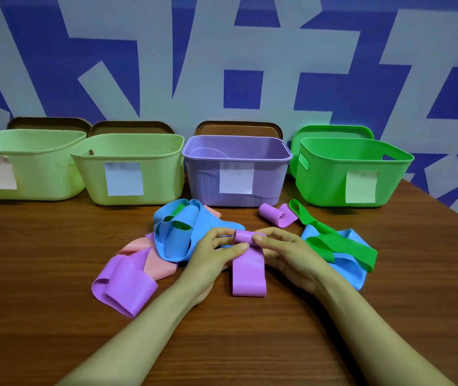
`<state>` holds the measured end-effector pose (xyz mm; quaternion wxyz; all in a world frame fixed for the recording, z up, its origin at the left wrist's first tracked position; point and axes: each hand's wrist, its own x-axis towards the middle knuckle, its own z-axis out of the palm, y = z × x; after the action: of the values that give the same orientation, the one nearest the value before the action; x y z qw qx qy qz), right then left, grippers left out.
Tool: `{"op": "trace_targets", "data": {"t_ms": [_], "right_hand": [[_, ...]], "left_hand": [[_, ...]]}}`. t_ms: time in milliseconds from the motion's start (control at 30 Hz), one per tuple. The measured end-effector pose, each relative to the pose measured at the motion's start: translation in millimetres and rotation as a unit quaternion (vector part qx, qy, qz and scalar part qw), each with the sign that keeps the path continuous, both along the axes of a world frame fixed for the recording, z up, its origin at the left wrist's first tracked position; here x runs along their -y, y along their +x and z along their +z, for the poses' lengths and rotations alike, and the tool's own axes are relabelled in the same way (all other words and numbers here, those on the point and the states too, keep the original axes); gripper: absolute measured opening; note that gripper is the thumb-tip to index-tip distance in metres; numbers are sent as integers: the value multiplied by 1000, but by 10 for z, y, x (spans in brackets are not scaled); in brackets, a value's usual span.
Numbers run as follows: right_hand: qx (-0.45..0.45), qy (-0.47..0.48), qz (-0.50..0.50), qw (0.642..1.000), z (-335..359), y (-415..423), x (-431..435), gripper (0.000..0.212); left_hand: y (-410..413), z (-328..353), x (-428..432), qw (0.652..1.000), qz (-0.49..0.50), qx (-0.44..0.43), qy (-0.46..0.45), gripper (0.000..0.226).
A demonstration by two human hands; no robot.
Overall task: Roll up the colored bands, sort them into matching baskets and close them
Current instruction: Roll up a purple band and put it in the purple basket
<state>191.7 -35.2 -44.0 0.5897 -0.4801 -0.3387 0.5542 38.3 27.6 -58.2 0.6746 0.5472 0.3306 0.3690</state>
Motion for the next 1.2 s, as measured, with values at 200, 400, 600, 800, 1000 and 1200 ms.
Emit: {"op": "trace_targets", "data": {"t_ms": [200, 400, 600, 800, 1000, 1200], "right_hand": [[-13, 34, -7, 999, -5, 8, -2, 26], [16, 37, -10, 999, -10, -2, -3, 31], [38, 30, -16, 999, -11, -11, 2, 33], [21, 10, -8, 1000, 26, -17, 11, 29], [52, -24, 1, 998, 2, -34, 10, 6], [19, 7, -6, 1000, 8, -15, 14, 6]], "left_hand": [[14, 23, 22, 1000, -23, 14, -16, 32], [24, 47, 23, 1000, -8, 10, -13, 21], [3, 22, 8, 1000, -12, 9, -5, 27], [-5, 6, -3, 1000, -11, 14, -4, 26], [-21, 17, -7, 999, -8, 26, 21, 28], [-6, 10, 5, 999, -19, 28, 3, 30]]}}
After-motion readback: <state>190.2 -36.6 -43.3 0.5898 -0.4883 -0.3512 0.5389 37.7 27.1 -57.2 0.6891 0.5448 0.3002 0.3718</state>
